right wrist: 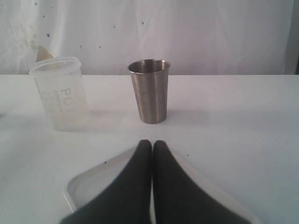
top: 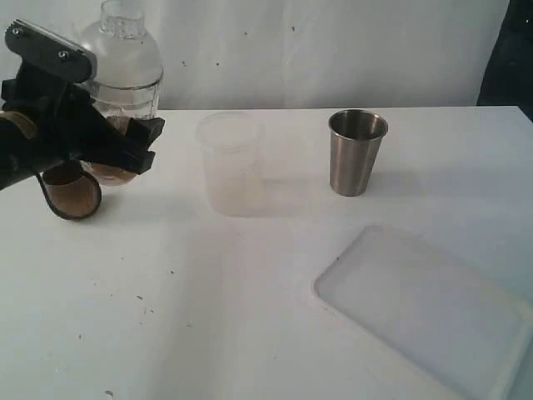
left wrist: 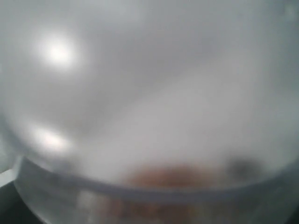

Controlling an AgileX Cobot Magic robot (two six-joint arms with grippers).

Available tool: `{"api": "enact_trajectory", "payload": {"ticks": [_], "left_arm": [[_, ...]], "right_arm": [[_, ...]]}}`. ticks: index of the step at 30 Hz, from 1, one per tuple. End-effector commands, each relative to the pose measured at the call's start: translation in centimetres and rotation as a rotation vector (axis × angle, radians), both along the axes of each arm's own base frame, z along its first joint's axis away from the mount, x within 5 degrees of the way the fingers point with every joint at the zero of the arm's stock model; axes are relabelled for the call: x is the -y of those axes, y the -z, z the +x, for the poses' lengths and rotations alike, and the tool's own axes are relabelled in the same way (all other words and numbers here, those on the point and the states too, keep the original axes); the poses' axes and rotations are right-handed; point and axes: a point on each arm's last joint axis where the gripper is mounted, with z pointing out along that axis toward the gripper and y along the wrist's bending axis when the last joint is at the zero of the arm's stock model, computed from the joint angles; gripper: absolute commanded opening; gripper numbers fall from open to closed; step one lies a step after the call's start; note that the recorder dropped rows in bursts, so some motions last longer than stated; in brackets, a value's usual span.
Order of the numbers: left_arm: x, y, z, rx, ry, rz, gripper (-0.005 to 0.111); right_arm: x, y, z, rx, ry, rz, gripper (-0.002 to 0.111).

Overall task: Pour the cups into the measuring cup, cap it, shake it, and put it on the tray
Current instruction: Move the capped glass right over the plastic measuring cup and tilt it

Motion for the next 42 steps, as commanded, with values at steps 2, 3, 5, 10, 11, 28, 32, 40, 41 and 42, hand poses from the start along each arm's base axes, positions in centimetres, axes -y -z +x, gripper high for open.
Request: {"api": "enact_trajectory", "payload": {"ticks": [2,3,5,10,11,28,32,40,41,42], "left_arm": [[1.0,-1.7,2.2,0.027,0.035,0.12,0.0],[1.2,-1.4,2.7,0.013,0.05,0.155,0.0],[1.7,-1.6,3.6,0.006,0.069,0.197,0.0],[1.6,-2.1,5.9,-0.007,0.074,0.261,0.0],[1.3,-2.1,6.5,-0.028,0.071,0.278,0.0],[0.2,-0.7,11.2,-0.064,0.169,0.655,0.0],[0.2,-0.7,11.8,-0.012,0.209,0.79,0.0],[0.3,0.1,12.2,0.024,0.25,0.89,0.0],[0.3,0.2,12.3,0.029,0.254,0.9,0.0],[0.3,0.3,12.5,0.029,0.254,0.904,0.0]], "right_arm": [[0.0,0.1,0.0,0.007,0.0,-0.002,0.0],[0.0,0.1,0.0,0.007,0.0,-0.002,0.0],[0.0,0.1,0.0,0.007,0.0,-0.002,0.0],[0.0,0.1,0.0,0.007,0.0,-0.002,0.0],[0.0,0.1,0.0,0.007,0.0,-0.002,0.0],[0.0,0.1,0.0,0.001,0.004,0.047,0.0],[0.0,0.1,0.0,0.001,0.004,0.047,0.0],[0.0,0.1,0.0,0.001,0.004,0.047,0.0],[0.0,0.1,0.0,0.001,0.004,0.047,0.0],[0.0,0.1,0.0,0.001,0.004,0.047,0.0]]}}
